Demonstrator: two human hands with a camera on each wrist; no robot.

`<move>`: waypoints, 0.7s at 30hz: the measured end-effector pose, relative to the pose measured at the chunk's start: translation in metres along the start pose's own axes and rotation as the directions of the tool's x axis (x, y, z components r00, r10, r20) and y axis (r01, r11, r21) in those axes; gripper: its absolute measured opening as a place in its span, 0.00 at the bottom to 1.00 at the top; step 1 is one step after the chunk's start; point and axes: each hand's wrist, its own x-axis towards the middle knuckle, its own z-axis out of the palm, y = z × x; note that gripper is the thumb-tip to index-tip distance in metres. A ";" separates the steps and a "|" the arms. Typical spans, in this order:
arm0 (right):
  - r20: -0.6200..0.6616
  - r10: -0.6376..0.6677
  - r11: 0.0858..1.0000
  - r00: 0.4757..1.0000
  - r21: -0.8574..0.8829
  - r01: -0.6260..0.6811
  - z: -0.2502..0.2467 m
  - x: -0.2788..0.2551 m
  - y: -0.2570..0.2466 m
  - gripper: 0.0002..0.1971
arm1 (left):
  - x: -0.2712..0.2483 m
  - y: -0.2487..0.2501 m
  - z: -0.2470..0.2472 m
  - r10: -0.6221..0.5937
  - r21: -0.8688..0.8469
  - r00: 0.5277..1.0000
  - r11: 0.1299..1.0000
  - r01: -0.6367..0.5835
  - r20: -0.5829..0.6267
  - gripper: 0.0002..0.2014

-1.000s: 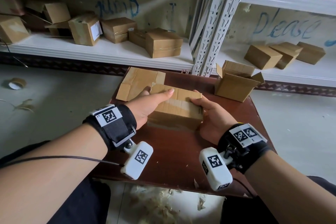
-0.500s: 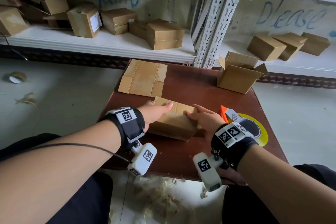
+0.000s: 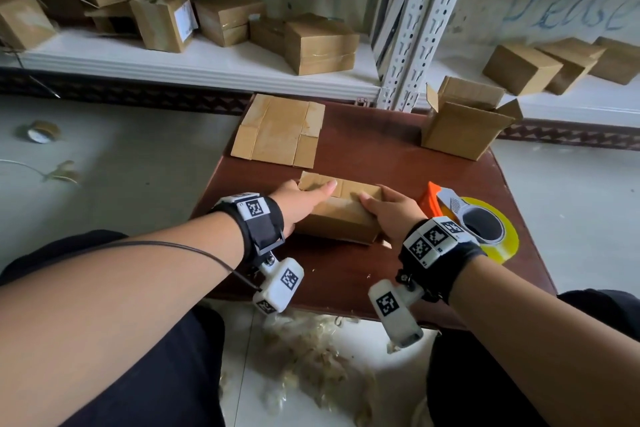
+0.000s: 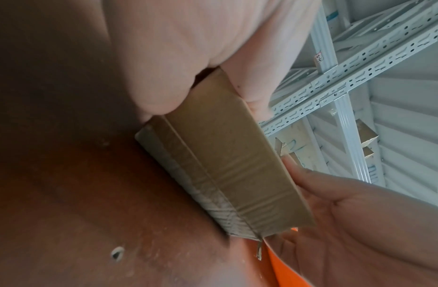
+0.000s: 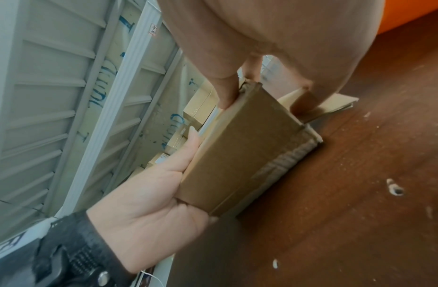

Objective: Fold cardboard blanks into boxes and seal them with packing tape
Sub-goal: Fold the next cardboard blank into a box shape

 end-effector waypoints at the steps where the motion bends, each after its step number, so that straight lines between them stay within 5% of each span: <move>1: 0.001 0.015 1.000 1.000 -0.019 -0.015 0.000 -0.002 -0.002 0.19 | 0.002 -0.002 0.001 0.007 -0.012 1.000 1.000 -0.008 -0.014 0.57; 3: -0.010 0.022 0.999 1.000 -0.036 -0.023 0.001 -0.003 -0.004 0.18 | 0.001 -0.005 0.006 0.000 -0.012 0.999 1.000 -0.001 -0.039 0.53; 7: -0.051 0.032 0.998 0.998 -0.047 -0.034 0.002 0.002 -0.004 0.33 | -0.001 -0.007 0.015 -0.009 -0.062 0.999 0.998 0.005 -0.053 0.52; 10: -0.049 0.050 0.999 0.998 -0.017 -0.051 0.002 0.002 -0.004 0.33 | -0.003 -0.005 0.018 0.005 -0.034 0.998 0.999 -0.007 -0.059 0.58; 14: -0.067 0.039 0.999 0.997 0.018 -0.038 0.001 0.001 -0.004 0.33 | -0.001 -0.004 0.018 0.015 -0.050 0.998 0.999 -0.018 -0.056 0.47; 18: -0.077 -0.006 0.997 0.997 0.075 0.012 -0.001 0.003 -0.005 0.31 | -0.006 0.000 0.019 0.033 -0.149 0.999 0.988 -0.034 -0.006 0.49; 21: -0.079 -0.049 0.991 0.996 0.121 0.058 -0.004 0.004 -0.008 0.29 | -0.005 0.001 0.016 0.014 -0.195 0.999 0.981 -0.004 0.049 0.41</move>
